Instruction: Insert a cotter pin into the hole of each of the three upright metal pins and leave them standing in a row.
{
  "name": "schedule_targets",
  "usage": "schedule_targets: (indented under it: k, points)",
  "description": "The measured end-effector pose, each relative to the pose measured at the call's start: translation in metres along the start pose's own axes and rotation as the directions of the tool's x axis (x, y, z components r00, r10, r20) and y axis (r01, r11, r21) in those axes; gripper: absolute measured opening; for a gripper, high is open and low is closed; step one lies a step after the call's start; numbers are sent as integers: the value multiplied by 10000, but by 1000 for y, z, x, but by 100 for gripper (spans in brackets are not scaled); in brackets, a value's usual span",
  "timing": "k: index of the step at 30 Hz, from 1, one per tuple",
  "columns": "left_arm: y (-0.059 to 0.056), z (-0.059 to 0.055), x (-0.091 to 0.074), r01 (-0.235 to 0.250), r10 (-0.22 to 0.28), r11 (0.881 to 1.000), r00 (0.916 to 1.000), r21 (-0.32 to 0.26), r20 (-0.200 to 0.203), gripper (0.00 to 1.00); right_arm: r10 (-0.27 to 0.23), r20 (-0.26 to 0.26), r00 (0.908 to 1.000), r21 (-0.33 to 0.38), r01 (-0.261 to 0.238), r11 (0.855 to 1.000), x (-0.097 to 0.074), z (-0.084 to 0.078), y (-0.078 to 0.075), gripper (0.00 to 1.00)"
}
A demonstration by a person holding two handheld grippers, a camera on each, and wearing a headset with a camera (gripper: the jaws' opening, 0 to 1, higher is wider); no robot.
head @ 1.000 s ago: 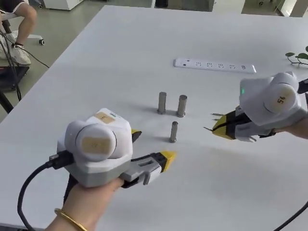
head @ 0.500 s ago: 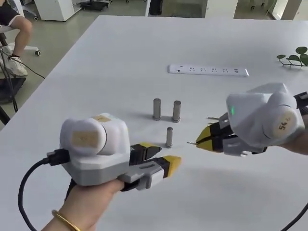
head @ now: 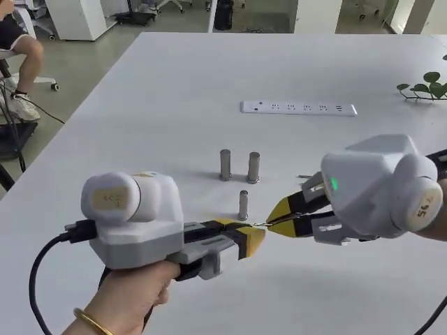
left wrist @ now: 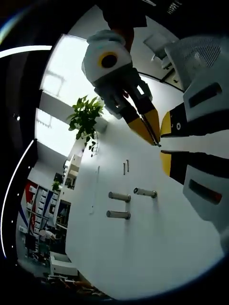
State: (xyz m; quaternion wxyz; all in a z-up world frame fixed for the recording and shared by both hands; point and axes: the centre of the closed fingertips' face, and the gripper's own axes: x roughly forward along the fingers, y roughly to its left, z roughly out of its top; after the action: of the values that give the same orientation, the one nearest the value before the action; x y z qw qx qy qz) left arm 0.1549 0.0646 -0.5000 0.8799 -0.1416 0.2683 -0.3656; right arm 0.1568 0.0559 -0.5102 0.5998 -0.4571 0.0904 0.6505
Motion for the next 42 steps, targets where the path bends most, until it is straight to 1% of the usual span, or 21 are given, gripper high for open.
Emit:
schedule_targets:
  k: [3,7,14,20,22,24,26,28,29,31,35,40,42]
  points:
    - [-1,0,0,35,-34,9998,10000,-214,18,7,30,146,9999,-91,-29,10000,0,5,2,0]
    - [-2,-2,0,41,-42,9997,10000,-250,-9,5,37,140,9999,-252,-33,9997,1,7,3,0]
    - [-1,-1,-1,34,-28,9986,9999,-527,113,1,69,208,9998,-366,-61,9993,1,12,5,0]
    - [1,-2,-2,25,-12,9972,9999,-748,167,0,45,199,9998,-414,-36,9991,3,13,5,0]
    - [1,-3,-2,54,-35,9957,9998,-929,204,0,46,185,9998,-412,-38,9991,3,13,5,0]
    - [0,-3,-2,62,-44,9971,9997,-756,233,0,40,180,9998,-393,-32,9992,3,13,5,0]
    - [0,-4,-2,39,-32,9987,9999,-515,143,0,50,177,9998,-311,-44,9995,4,13,6,0]
    - [0,-6,-1,18,-16,9986,10000,-522,31,0,81,138,9999,-361,-76,9993,5,12,8,0]
    - [0,-6,-1,23,-21,9987,10000,-507,40,0,56,121,9999,-314,-52,9995,5,12,8,0]
    - [1,-6,-1,55,-52,9997,9999,-248,118,0,-1,126,9999,-254,4,9997,6,12,7,0]
    - [-1,-8,0,48,-48,9998,10000,213,-1,0,11,140,9999,-120,-9,9999,7,11,8,0]
    - [-3,-10,-1,34,-23,9974,9999,716,-149,0,0,160,9999,408,-6,9992,7,8,8,0]
    - [-4,-10,-2,83,-64,9942,9998,1070,-184,0,-28,268,9996,866,5,9962,6,7,7,0]
